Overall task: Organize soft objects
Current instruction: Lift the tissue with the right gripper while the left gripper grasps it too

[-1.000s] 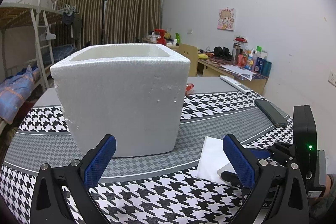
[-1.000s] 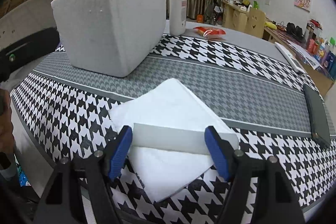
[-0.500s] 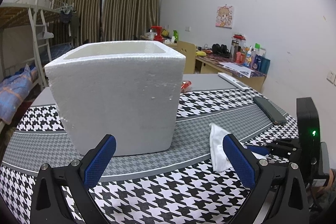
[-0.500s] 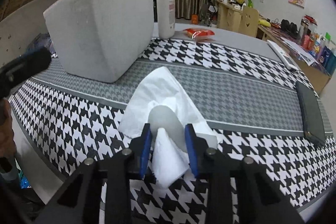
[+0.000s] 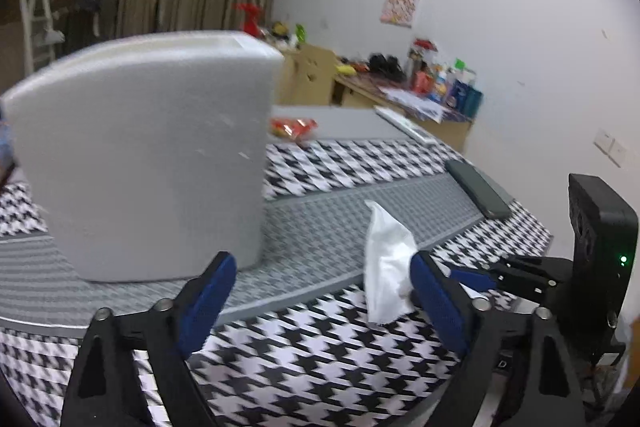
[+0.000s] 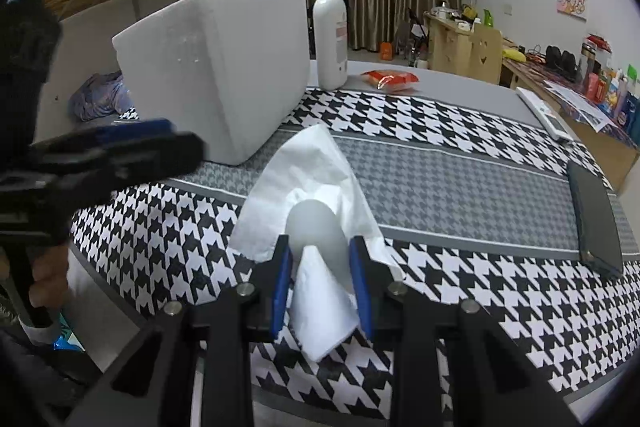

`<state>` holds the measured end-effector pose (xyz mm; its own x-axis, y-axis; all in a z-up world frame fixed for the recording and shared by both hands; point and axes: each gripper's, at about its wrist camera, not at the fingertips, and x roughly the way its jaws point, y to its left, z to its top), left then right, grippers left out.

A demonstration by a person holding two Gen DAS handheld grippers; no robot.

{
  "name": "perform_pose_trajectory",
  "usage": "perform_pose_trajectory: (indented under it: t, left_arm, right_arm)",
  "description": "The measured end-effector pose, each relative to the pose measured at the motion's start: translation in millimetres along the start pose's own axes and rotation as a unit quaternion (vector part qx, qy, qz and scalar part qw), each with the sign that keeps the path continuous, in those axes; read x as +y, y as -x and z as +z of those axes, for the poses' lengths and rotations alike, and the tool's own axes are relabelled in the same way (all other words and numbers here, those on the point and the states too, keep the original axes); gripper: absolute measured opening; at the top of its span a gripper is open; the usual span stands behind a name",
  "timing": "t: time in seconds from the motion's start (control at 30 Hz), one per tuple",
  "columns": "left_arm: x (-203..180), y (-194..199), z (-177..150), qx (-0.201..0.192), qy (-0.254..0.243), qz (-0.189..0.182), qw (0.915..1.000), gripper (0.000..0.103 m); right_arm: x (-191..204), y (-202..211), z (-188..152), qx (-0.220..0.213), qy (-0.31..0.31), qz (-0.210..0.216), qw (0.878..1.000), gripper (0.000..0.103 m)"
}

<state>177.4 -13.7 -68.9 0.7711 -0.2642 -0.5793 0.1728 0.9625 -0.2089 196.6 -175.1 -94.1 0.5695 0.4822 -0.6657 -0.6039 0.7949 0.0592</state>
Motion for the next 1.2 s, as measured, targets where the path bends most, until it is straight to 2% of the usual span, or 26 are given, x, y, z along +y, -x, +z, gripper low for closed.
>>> perform_pose_trajectory:
  t: [0.23,0.3,0.43,0.6,0.67,0.77,0.93,1.03,1.2]
  left_arm:
    - [-10,-15,-1,0.032,0.004,-0.039,0.9987,0.073]
    - [-12,-19,-1,0.042,0.007,-0.051,0.9978,0.072]
    - [-17,-27,-4,0.057,0.007,-0.059,0.9966,0.062]
    - [-20,-36,-5,0.073,0.019,-0.073,0.9944,0.035]
    - [-21,-39,-5,0.078,0.020,-0.078,0.9937,0.014]
    - [-25,-40,-6,0.080,0.021,-0.093,0.9923,0.002]
    - [-24,-29,-3,0.064,0.015,-0.089,0.9938,0.001]
    - [-20,-21,-1,0.048,0.006,-0.063,0.9969,0.001]
    - [-20,-8,3,0.032,-0.005,-0.058,0.9978,0.001]
  right_arm:
    - [-3,10,-5,-0.013,-0.001,0.011,1.000,0.033]
    - [-3,12,-7,-0.015,0.000,0.016,1.000,0.033]
    - [-3,15,-8,-0.020,0.001,0.024,1.000,0.033]
    - [-5,17,-9,-0.022,-0.001,0.028,0.999,0.033]
    - [-6,17,-9,-0.021,-0.002,0.030,0.999,0.034]
    - [-9,17,-10,-0.021,-0.009,0.030,0.999,0.034]
    - [-21,23,-10,-0.029,-0.028,0.030,0.999,0.034]
    - [-30,22,-9,-0.026,-0.043,0.013,0.999,0.033]
    - [-28,19,-8,-0.023,-0.044,0.010,0.999,0.034]
